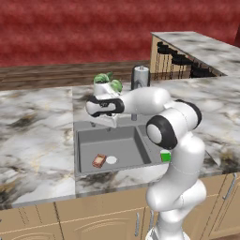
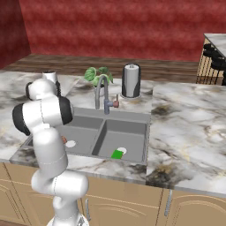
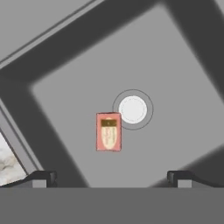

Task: Pick up the sponge and bar soap from the sink, and place them back in the cabinet, and close the cabinet door.

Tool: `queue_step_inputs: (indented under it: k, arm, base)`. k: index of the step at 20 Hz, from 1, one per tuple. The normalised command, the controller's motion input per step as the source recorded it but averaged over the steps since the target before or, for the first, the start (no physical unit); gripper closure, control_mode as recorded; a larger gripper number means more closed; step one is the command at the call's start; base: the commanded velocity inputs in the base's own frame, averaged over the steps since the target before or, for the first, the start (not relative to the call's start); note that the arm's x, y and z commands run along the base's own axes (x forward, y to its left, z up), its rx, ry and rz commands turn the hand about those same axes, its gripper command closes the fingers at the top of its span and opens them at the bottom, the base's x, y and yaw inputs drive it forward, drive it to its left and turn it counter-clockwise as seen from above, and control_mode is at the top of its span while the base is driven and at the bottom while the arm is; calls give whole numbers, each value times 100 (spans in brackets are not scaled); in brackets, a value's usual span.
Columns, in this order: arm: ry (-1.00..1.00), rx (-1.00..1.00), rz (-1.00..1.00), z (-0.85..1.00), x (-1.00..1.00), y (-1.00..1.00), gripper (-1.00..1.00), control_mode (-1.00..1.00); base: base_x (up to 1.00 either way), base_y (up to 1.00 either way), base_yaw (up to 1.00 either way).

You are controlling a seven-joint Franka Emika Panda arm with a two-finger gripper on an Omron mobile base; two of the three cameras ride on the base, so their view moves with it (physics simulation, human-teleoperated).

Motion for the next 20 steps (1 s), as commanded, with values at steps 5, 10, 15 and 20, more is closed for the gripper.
queue_step_inputs:
  k: [5, 10, 15, 20]
  arm:
    - [0, 0, -6, -28, 3, 9, -100, -100]
    - [0, 0, -1, -26, 1, 0, -100, -100]
    - [0, 0, 0, -16, 0, 0, -100, -100]
    - [0, 0, 0, -11, 0, 0, -100, -100]
  base:
    - [0, 0, 0]
    - [0, 0, 0]
    - [0, 0, 0]
    - [0, 0, 0]
